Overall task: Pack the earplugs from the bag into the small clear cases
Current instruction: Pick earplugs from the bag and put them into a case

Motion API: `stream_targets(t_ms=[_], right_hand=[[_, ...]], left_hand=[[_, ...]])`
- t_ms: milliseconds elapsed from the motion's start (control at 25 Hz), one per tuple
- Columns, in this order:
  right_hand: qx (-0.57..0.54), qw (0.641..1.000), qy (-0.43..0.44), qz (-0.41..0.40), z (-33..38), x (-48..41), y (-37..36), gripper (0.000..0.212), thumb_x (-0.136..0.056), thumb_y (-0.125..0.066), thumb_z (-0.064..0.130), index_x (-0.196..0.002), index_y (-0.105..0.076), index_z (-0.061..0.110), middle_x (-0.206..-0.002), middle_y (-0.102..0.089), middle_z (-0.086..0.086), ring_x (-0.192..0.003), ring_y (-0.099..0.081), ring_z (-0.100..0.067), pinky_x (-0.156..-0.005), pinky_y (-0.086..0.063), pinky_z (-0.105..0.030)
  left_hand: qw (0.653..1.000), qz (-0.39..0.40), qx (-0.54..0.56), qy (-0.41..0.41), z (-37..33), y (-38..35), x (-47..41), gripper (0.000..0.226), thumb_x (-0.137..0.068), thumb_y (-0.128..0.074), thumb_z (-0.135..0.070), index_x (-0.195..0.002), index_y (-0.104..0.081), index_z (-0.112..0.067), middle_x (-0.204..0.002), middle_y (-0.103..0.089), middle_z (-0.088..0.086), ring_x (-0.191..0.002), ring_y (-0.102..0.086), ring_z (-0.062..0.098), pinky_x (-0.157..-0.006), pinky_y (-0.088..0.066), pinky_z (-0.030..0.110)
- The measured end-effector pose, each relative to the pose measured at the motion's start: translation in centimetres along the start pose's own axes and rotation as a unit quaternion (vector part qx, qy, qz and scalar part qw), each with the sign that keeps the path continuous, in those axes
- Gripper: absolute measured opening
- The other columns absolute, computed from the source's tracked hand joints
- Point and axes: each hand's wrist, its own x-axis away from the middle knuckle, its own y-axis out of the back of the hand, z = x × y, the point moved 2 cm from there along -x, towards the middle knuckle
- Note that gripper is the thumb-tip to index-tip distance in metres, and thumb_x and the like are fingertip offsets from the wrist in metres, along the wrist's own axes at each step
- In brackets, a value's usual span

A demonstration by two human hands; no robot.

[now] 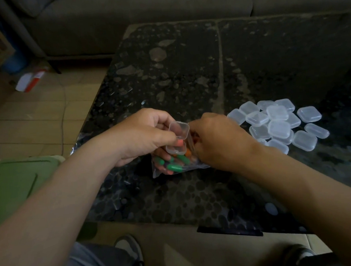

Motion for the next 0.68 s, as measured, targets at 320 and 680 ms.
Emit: stream_targets(t_ms=[320,680], right_hand=[[0.001,0.999,0.011,-0.035,-1.1,1.0,1.0,0.012,-0.094,-0.063,0.025,-0.106,-0.063,0.022,-0.102,-0.063,-0.002,-0.085,-0.058,-0.016,-0.079,-0.054,-0.034],[-0.254,0.961,-0.001,-0.112,-2.6,3.0,4.1,0.014,-0.089,-0.07,0.015,-0.094,-0.072,0.027,-0.079,-0.072,0.008,-0.073,-0.069,-0.006,-0.069,-0.061,-0.033]], left_hand=[[1.0,-0.001,-0.003,0.002,-0.1,0.1,0.0,0.016,-0.089,-0.075,-0.004,-0.105,-0.071,-0.005,-0.089,-0.077,0.01,-0.079,-0.071,0.023,-0.072,-0.061,0.043],[0.995,-0.035,0.089,-0.019,-1.7,-0.7,1.2,0.021,-0.086,-0.078,-0.003,-0.105,-0.069,-0.005,-0.084,-0.078,0.007,-0.076,-0.075,0.016,-0.068,-0.058,0.029]])
